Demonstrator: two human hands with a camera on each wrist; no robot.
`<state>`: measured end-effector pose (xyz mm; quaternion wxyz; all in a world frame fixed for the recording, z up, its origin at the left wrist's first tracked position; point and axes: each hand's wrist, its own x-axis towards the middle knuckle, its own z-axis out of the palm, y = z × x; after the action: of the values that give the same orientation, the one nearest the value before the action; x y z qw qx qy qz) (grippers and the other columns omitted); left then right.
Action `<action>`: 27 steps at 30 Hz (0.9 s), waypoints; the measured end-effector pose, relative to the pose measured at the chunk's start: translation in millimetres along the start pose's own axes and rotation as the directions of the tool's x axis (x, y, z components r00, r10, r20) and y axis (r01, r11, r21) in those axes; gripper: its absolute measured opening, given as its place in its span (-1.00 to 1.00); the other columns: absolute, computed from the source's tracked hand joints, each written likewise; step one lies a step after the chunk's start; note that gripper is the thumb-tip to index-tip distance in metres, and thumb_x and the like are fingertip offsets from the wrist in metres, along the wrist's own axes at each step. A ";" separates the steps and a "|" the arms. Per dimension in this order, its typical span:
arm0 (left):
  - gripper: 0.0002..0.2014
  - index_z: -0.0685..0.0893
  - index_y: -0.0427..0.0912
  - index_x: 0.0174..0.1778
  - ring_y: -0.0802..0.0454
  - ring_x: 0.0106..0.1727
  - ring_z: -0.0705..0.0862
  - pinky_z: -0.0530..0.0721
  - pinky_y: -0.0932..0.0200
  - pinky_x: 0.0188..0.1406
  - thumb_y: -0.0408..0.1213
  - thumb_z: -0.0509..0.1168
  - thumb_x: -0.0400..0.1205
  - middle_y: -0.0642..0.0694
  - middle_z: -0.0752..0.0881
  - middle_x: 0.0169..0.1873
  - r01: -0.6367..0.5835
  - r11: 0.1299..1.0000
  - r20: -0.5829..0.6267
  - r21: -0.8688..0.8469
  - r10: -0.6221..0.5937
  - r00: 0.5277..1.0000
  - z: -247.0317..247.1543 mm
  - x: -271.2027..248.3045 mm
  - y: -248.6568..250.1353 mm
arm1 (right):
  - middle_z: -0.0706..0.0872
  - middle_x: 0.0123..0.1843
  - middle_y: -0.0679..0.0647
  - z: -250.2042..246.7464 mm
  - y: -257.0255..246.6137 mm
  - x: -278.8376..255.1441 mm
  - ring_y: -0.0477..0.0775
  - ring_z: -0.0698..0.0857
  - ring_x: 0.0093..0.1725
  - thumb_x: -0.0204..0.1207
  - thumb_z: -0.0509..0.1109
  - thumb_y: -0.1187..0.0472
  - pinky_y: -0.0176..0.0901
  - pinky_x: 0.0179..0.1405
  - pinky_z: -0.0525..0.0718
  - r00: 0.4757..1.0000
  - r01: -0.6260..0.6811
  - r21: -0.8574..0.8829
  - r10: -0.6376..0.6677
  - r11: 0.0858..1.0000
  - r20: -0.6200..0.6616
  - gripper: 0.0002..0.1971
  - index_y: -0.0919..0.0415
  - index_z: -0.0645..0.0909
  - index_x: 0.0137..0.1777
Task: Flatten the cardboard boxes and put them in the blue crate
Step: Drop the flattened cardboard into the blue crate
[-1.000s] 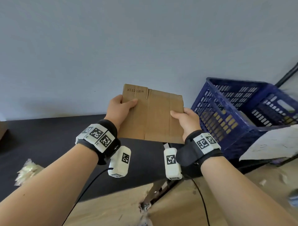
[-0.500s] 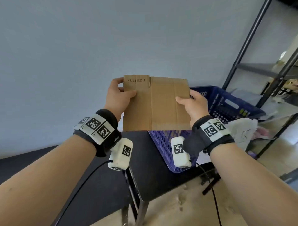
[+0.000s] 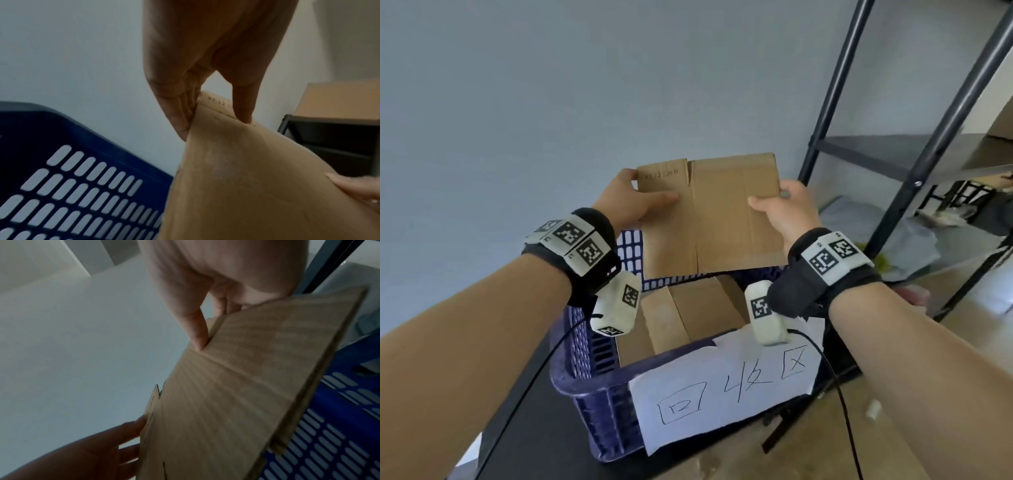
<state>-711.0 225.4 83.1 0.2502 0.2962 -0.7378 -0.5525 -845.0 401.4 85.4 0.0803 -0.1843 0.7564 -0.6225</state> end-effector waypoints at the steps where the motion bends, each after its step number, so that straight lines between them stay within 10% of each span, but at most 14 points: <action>1: -0.30 0.36 -0.13 0.48 -0.01 0.06 0.68 0.72 0.14 -0.20 -0.10 0.51 0.47 -0.08 0.64 0.15 0.030 0.999 -0.007 0.026 -0.029 1.000 6.2 6.8 -4.9 | 0.70 0.10 0.00 -0.1 6.1 11.7 0.02 0.70 0.03 0.43 0.54 0.21 -0.02 0.09 0.70 0.999 -0.024 -0.029 0.026 0.999 0.036 -0.56 0.16 0.54 0.29; 11: -0.43 0.64 -0.23 0.14 -0.08 -0.10 0.77 0.81 0.06 -0.26 0.15 0.48 0.40 -0.24 0.75 -0.01 0.325 0.882 0.150 0.340 -0.392 0.908 23.7 90.3 -87.6 | 0.75 0.16 0.09 30.7 68.6 116.9 0.13 0.70 0.15 0.37 0.59 0.17 0.12 0.22 0.67 0.832 -0.099 -0.557 0.376 0.825 0.408 -0.60 0.22 0.62 0.19; 20: -0.32 0.50 -0.30 0.32 -0.04 -0.27 0.76 0.77 0.17 -0.38 0.08 0.48 0.43 -0.32 0.74 -0.06 0.511 0.662 0.134 0.548 -0.673 0.728 38.8 116.4 -176.3 | 0.68 0.11 0.33 96.1 145.0 152.0 0.06 0.69 -0.32 0.42 0.56 0.13 -0.30 -0.58 0.68 0.539 0.093 -0.897 0.736 0.432 0.410 -0.43 0.44 0.49 0.31; 27: -0.38 0.52 -0.21 0.28 -0.10 0.05 0.72 0.75 -0.03 0.07 0.06 0.51 0.42 -0.17 0.68 0.10 0.398 0.511 0.074 0.762 -0.680 0.729 71.4 102.4 -219.5 | 0.82 -0.16 0.22 110.1 209.2 161.8 0.06 0.75 -0.31 0.32 0.61 -0.05 -0.07 -0.05 0.74 0.532 0.203 -0.930 0.763 0.306 0.367 -0.50 0.37 0.58 -0.01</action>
<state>-797.1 153.0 -143.0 -0.2123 0.4781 -0.7884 -0.3237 -992.5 272.6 -123.6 0.4123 -0.2859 0.8601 0.0916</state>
